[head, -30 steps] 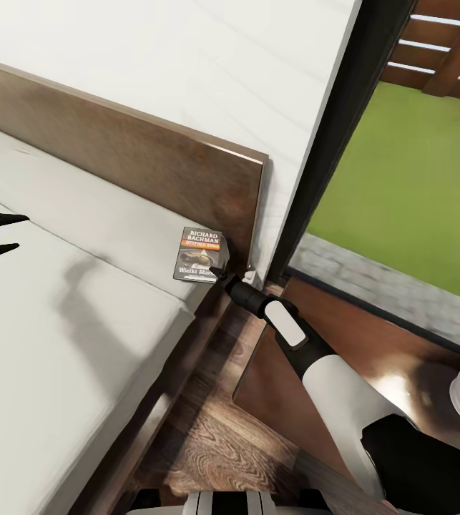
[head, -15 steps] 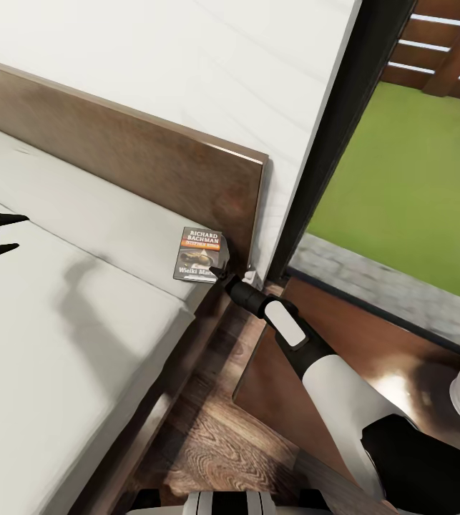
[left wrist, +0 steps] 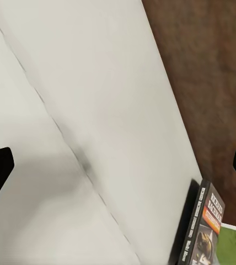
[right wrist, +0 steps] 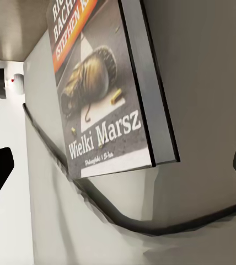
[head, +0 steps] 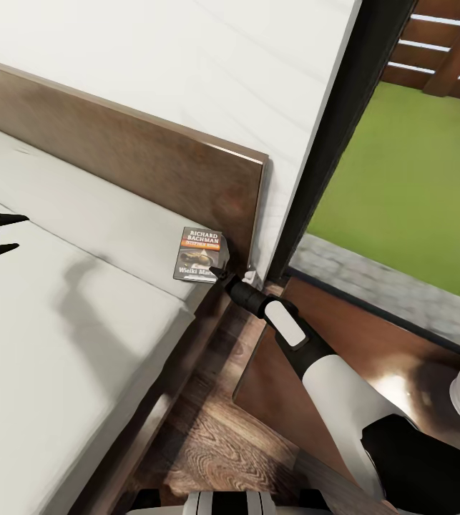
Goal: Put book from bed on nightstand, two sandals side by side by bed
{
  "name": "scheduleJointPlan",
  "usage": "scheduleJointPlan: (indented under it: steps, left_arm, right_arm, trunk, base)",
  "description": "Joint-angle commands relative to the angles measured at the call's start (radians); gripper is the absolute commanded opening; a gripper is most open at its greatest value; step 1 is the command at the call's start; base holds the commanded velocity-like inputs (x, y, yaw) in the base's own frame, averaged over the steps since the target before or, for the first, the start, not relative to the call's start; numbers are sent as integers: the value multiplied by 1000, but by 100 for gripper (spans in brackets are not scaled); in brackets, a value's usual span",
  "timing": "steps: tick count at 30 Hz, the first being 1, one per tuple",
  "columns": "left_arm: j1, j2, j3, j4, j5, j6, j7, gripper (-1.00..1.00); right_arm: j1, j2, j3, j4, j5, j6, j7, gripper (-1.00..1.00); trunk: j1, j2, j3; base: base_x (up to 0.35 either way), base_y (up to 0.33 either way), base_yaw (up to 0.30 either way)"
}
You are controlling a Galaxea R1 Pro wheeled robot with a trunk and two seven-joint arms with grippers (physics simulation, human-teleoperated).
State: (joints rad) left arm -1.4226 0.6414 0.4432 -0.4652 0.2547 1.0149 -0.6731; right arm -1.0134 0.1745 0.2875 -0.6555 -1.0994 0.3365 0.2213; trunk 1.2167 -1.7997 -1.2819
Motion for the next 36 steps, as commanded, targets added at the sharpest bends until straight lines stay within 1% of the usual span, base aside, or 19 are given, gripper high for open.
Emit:
scheduleJointPlan:
  steps: [1, 36]
  left_arm:
    - [-1, 0, 5, 0, -7, 4, -6, 100]
    - [-1, 2, 5, -6, -9, 3, -5, 100]
  right_arm:
    - [-1, 0, 0, 0, -5, 3, 1, 100]
    - [-1, 0, 1, 0, -5, 3, 1, 100]
  trunk:
    - [0, 0, 0]
    - [0, 0, 0]
  base:
    - [0, 0, 0]
    - [0, 0, 0]
